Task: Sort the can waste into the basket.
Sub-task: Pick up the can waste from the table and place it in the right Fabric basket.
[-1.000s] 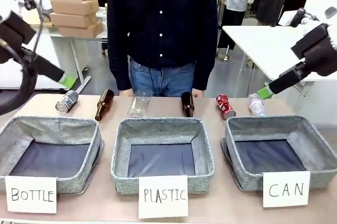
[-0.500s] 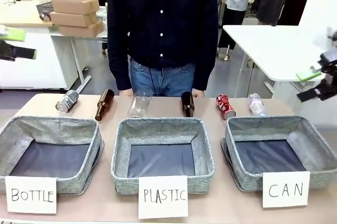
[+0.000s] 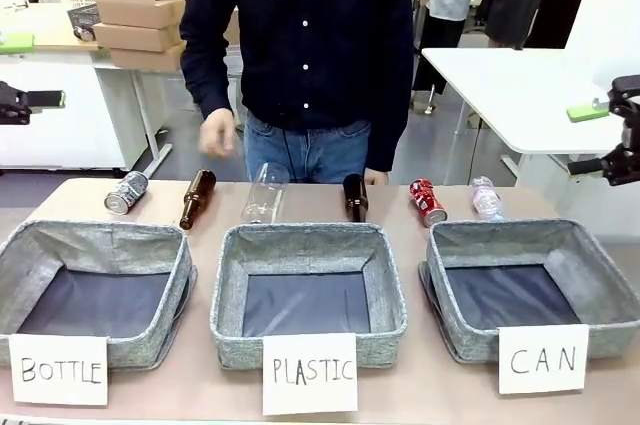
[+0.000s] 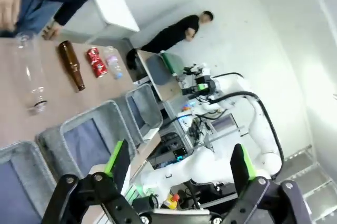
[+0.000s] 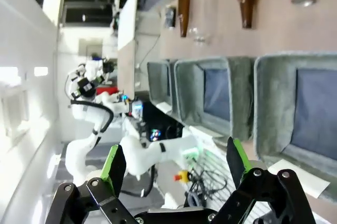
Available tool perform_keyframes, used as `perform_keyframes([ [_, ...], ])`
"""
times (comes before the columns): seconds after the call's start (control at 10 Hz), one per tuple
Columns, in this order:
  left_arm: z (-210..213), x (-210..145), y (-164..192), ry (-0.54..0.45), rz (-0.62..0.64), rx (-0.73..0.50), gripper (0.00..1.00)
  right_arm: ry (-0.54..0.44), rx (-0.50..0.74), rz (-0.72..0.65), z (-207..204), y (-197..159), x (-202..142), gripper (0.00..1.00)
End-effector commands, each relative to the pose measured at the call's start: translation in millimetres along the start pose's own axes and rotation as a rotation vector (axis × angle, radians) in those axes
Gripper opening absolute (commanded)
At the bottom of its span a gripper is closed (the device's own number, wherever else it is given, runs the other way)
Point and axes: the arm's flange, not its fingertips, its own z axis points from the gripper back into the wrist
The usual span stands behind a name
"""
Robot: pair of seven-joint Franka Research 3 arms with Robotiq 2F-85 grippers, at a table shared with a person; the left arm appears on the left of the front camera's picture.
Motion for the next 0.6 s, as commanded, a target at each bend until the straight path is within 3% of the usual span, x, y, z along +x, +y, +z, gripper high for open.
perform_keyframes([
  [0.0,8.2,2.0,-11.3,0.007,-0.052,-0.069,1.0,0.059,0.05,0.006,5.7,-3.8,-0.5,1.0],
  [0.5,8.2,2.0,-11.3,0.007,-0.052,-0.069,1.0,0.059,0.05,0.006,5.7,-3.8,-0.5,1.0],
])
